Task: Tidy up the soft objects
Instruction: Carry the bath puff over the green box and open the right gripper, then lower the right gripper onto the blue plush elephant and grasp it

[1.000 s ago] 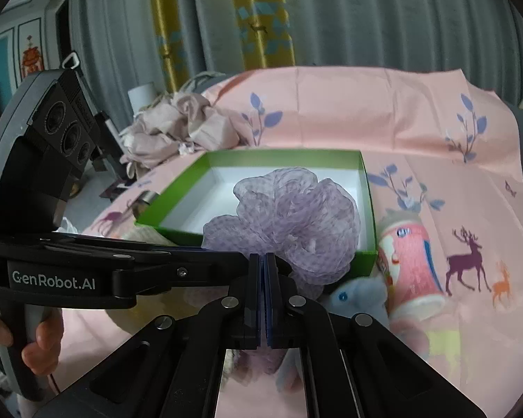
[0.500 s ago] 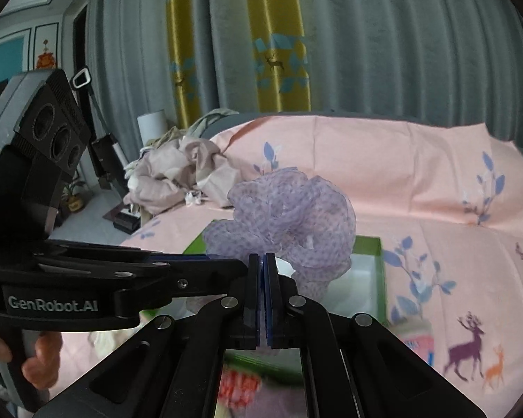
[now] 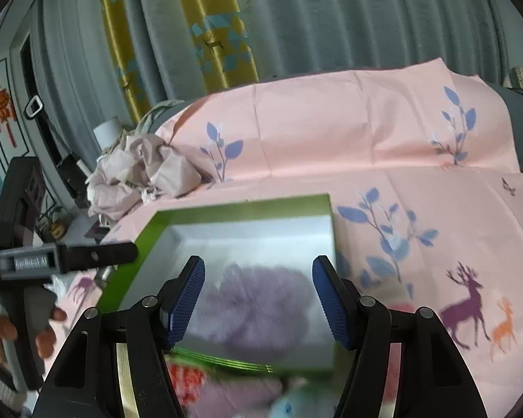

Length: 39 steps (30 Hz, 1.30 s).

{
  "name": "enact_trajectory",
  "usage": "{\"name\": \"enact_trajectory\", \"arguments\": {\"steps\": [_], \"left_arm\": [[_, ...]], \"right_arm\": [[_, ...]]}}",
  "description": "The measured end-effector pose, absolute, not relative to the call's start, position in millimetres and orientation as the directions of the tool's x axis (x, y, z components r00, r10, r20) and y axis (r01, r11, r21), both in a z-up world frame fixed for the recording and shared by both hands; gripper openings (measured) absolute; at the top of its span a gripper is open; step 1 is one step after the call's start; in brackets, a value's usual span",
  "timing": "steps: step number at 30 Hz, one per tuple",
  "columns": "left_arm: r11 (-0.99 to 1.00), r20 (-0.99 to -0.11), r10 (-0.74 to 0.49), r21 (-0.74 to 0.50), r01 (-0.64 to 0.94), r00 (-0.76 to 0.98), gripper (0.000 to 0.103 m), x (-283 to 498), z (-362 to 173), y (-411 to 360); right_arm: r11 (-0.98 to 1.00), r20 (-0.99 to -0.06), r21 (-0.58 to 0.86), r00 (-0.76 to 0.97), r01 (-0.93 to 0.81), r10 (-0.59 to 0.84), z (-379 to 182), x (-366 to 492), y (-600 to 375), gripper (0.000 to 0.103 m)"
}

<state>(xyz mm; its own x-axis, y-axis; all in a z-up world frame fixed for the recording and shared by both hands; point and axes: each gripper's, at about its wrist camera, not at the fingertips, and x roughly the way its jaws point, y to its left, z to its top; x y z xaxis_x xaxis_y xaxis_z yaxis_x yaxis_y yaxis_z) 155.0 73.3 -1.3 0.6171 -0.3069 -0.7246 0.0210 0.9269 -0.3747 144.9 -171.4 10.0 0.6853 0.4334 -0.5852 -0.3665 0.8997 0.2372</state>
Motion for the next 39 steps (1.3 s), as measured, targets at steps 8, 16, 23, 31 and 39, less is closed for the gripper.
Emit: {"name": "enact_trajectory", "arguments": {"steps": [8, 16, 23, 31, 39], "left_arm": [[0.946, -0.706, -0.286, -0.316, 0.073, 0.648, 0.102, 109, 16, 65], [0.948, -0.700, -0.293, -0.304, 0.100, 0.651, 0.102, 63, 16, 58], [0.882, -0.700, -0.460, -0.432, 0.190, 0.546, 0.102, 43, -9, 18], [0.839, -0.707, -0.542, -0.481, 0.253, 0.454, 0.102, 56, -26, -42], [0.841, -0.731, -0.541, -0.464, 0.279, 0.416, 0.102, 86, -39, -88]], "right_arm": [[0.912, -0.602, 0.212, 0.688, -0.351, 0.405, 10, 99, -198, 0.065], [0.928, -0.629, 0.163, 0.689, -0.335, 0.360, 2, 60, -215, 0.065], [0.937, -0.654, 0.234, 0.671, -0.261, 0.350, -17, 43, -245, 0.065], [0.917, -0.659, 0.299, 0.637, -0.265, 0.399, -40, 30, -261, 0.065], [0.893, -0.653, 0.358, 0.610, -0.274, 0.449, -59, 45, -261, 0.065]]}}
